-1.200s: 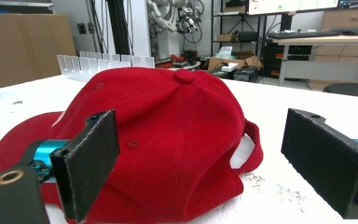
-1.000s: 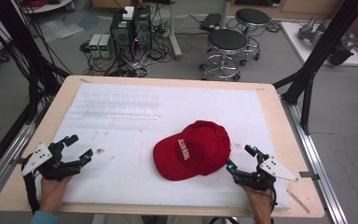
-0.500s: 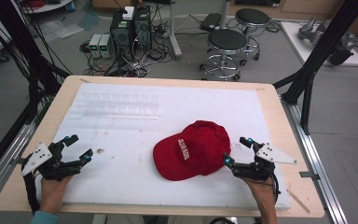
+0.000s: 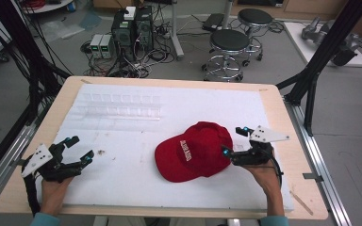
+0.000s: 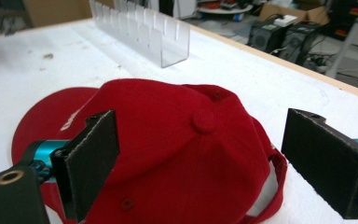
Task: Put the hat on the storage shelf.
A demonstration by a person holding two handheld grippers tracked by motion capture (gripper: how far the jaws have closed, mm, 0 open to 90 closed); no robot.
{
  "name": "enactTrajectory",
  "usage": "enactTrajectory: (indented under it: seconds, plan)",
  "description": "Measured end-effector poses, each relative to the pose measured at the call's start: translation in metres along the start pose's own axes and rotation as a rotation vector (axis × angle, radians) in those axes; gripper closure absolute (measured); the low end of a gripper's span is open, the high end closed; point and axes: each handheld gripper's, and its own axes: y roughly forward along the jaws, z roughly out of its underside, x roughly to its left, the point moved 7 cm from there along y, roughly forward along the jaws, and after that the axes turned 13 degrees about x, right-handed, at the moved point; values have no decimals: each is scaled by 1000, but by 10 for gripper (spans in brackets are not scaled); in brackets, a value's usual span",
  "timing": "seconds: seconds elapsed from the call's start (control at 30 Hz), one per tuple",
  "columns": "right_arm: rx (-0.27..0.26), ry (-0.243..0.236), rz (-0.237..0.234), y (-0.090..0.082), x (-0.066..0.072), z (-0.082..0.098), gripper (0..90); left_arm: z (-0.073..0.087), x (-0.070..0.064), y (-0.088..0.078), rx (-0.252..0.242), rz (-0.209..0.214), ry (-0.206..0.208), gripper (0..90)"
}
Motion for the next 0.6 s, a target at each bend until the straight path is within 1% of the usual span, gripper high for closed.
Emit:
enactTrajectory:
  seconds: [0.03,0.07,0.13,0.17,0.3,0.33,0.43,0.47,0.5,0.57,0.6]
  plan:
    - [7,-12,5,1,-2,-2,103,0,0,0,0,0,0,164]
    - [16,-19,-1,3,-3,-4,103,0,0,0,0,0,1,164]
    - [8,-19,-13,6,-7,-8,103,0,0,0,1,0,2,164]
    - [6,-5,-36,8,-10,-11,103,0,0,0,1,0,3,164]
    - [21,5,-52,13,-15,-10,103,0,0,0,1,-1,3,165]
    - [40,17,-72,18,-17,-8,103,0,0,0,1,-1,2,165]
    - [53,23,-76,22,-19,-5,103,0,0,0,0,0,2,165]
    - [61,33,-89,24,-20,-4,103,0,0,0,0,-1,2,165]
    - [77,43,-91,27,-21,-2,103,0,0,0,0,-1,2,165]
    - [78,50,-94,29,-21,0,103,0,0,0,0,-1,2,165]
    - [78,59,-103,31,-21,2,103,0,0,0,0,-1,3,165]
